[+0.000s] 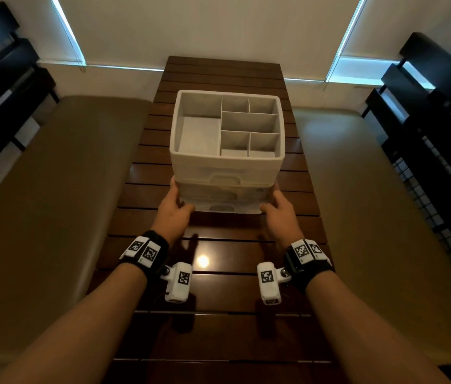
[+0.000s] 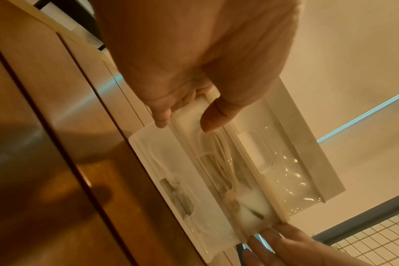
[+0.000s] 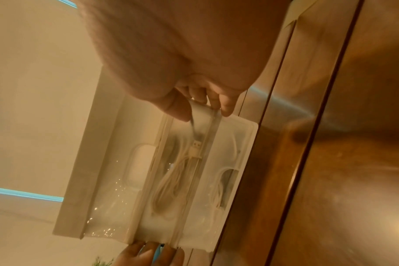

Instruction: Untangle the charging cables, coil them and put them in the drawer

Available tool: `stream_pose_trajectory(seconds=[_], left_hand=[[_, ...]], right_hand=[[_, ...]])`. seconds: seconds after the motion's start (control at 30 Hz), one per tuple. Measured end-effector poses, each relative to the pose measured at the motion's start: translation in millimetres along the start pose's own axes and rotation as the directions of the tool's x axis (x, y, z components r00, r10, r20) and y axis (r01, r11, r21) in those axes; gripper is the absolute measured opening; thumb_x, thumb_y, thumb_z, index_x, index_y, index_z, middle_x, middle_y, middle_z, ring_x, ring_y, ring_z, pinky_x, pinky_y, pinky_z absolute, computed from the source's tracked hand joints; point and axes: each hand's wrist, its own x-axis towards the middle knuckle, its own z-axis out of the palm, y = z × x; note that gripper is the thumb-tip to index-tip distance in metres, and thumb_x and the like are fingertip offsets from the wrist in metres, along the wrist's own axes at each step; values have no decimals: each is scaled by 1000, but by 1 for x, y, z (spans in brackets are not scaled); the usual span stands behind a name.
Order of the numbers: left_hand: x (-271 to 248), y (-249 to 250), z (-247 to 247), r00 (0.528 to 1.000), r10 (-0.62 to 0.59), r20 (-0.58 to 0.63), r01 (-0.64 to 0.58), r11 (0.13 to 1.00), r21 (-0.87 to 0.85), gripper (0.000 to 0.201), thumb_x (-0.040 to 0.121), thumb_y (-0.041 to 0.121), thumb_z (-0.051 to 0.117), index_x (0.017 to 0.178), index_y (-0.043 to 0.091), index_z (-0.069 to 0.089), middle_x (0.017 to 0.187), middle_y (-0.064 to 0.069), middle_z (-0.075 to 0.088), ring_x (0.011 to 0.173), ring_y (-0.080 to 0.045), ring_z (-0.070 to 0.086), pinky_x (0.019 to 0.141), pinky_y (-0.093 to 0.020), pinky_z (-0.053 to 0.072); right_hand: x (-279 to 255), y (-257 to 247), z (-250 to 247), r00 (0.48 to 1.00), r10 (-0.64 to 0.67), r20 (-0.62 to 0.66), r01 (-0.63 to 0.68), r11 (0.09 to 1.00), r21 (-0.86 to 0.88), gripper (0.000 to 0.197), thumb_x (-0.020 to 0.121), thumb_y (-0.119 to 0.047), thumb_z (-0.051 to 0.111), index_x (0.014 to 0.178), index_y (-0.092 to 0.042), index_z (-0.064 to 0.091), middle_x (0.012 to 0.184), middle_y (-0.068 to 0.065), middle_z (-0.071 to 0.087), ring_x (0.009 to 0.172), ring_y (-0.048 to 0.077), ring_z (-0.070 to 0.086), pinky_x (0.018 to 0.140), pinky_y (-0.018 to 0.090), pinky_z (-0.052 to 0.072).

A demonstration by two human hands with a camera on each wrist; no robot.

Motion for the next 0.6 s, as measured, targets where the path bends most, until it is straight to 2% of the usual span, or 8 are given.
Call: stream_pose_trajectory(seconds=[0.1,0.2,0.3,0.4,0.6], left_hand=[[22,5,-2,1000,20,22,-21,999,29,82,93,-7,55,158,39,33,135,5,65,125,-11,61,109,-31,48],[47,8,-3,999,21,40,-23,998,62,85,87,-2,56,160,34,31,141,1,63,129,-15,60,116,-39,46],[68,15,-1,1000,14,22,-16,995,101,83,90,-4,57,162,27,29,142,-3,61,129,-19,59,117,-38,45],[79,22,2,1000,10,20,-13,990,137,78,92,-5,58,157,32,35,133,0,63,120,-18,61,106,-33,48],[94,17,1,1000,21,15,-22,994,111,79,83,4,61,151,37,39,129,5,66,120,-15,62,111,-46,51]], right_hand=[[20,-8,-2,1000,-16,5,16,1000,-19,71,96,8,48,159,-24,38,151,-5,54,136,14,51,112,27,42],[47,-15,-2,1000,-14,1,14,999,-36,74,95,10,48,161,-22,36,146,-5,56,132,12,53,107,22,42],[73,-19,-1,1000,-12,0,12,997,-71,74,94,6,50,161,-23,35,146,0,57,134,19,53,111,29,42],[87,-20,1,1000,1,4,-1,999,-49,74,94,5,49,160,-27,37,146,1,58,132,21,54,113,36,43],[91,-19,4,1000,9,-9,-9,1000,-8,74,96,5,47,160,-31,36,145,0,59,131,21,55,113,37,44]])
